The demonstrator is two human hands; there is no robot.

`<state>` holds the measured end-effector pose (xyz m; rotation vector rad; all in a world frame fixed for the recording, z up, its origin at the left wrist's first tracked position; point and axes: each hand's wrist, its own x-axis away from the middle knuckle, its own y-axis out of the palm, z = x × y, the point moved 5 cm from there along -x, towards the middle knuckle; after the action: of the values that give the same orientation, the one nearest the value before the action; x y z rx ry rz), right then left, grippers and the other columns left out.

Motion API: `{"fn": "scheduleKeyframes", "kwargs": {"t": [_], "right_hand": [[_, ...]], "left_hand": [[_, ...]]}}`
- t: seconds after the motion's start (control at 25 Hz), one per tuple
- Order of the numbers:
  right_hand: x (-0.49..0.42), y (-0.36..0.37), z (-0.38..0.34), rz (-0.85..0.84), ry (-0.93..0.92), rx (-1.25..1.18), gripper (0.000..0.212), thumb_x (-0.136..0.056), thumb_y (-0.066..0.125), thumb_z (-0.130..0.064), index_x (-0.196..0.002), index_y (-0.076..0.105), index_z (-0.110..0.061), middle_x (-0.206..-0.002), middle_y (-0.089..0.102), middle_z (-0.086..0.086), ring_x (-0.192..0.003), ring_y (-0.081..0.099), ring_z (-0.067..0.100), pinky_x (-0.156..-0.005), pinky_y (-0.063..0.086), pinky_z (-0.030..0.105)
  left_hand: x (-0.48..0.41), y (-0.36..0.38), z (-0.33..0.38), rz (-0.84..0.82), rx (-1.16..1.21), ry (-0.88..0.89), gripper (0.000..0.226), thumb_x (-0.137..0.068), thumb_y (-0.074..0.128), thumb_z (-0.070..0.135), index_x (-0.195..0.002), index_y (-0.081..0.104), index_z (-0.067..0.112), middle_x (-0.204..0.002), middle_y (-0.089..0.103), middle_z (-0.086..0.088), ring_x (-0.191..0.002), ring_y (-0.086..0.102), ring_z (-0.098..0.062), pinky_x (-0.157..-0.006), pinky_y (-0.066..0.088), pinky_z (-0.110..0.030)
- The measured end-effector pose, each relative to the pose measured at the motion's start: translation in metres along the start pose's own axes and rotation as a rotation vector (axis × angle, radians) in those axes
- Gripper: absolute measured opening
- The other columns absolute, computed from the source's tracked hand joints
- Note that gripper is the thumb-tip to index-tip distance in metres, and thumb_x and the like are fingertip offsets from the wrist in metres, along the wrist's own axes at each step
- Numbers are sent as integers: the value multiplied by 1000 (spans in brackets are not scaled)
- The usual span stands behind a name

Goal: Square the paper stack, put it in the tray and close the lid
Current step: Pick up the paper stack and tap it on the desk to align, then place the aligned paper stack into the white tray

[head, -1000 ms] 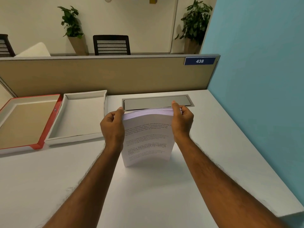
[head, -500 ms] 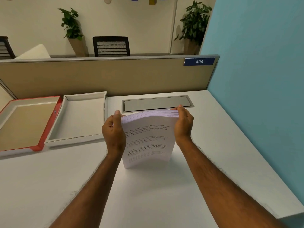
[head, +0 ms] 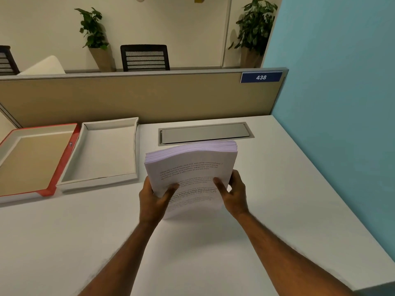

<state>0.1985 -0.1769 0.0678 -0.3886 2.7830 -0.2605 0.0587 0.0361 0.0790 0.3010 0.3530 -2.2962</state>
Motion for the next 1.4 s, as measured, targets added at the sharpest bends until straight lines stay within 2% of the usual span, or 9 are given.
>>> {"fn": "scheduleKeyframes", "kwargs": {"t": [0.2, 0.44, 0.56, 0.68, 0.84, 0.96, 1.04, 1.2, 1.4], "right_hand": [[2, 18, 6, -19, 42, -66, 22, -91, 56, -38, -106, 44, -28, -102, 65, -14, -90, 67, 5, -75, 61, 43], [20, 19, 7, 31, 18, -109, 21, -93, 54, -36, -110, 43, -40, -105, 66, -26, -94, 68, 5, -69, 58, 19], [16, 17, 11, 17, 29, -83, 25, -92, 54, -44, -115, 45, -38, -109, 67, -11, -96, 69, 15, -74, 62, 30], [7, 16, 15, -29, 46, -19, 29, -92, 54, -40, -116, 48, -24, -110, 69, 2, -96, 70, 21, -77, 62, 43], [-9, 25, 3, -97, 92, 60, 36, -93, 53, -43, -111, 49, -12, -110, 71, 8, -90, 73, 25, -72, 63, 45], [-18, 38, -6, -148, 180, 110, 31, -95, 55, -44, -108, 51, -16, -107, 70, 2, -87, 73, 19, -67, 63, 32], [-17, 50, -6, -176, 280, 118, 29, -95, 56, -43, -107, 53, -16, -104, 69, 0, -84, 70, 14, -64, 59, 25], [5, 83, 8, -223, 462, 96, 28, -95, 58, -40, -106, 58, -14, -104, 71, 4, -86, 70, 18, -70, 58, 30], [49, 126, 22, -228, 555, 98, 23, -93, 62, -38, -100, 60, -16, -103, 73, 6, -82, 70, 16, -67, 57, 29]], "left_hand": [[3, 7, -6, 69, 25, -26, 41, -81, 69, 32, -114, 47, 24, -102, 59, 17, -92, 61, 9, -64, 53, -12], [14, 6, -12, 122, -11, 11, 37, -83, 68, 32, -111, 43, 34, -97, 51, 36, -95, 58, 13, -63, 50, -5], [15, 8, -13, 116, -4, 21, 28, -87, 62, 33, -104, 41, 39, -97, 54, 33, -94, 59, 12, -63, 51, -5], [14, 11, -14, 101, 5, 30, 16, -93, 47, 43, -104, 39, 35, -94, 57, 30, -87, 63, 8, -59, 48, -3], [-10, 2, -17, 158, -107, -103, 30, -95, 47, 47, -103, 43, 18, -90, 56, 17, -75, 60, -2, -53, 48, -5], [-30, -12, -24, 99, -188, -238, 38, -94, 50, 52, -103, 48, 15, -87, 57, 14, -75, 58, 0, -49, 45, -9], [-36, -24, -35, 36, -224, -338, 45, -93, 51, 54, -103, 53, 9, -89, 60, 6, -77, 59, -7, -55, 42, -12], [-26, -55, -66, -72, -237, -514, 59, -93, 51, 55, -106, 60, -2, -102, 69, -13, -91, 67, -28, -74, 54, -36], [6, -101, -99, -61, -227, -651, 60, -98, 37, 54, -102, 58, -1, -95, 65, -12, -80, 62, -24, -68, 47, -32]]}}
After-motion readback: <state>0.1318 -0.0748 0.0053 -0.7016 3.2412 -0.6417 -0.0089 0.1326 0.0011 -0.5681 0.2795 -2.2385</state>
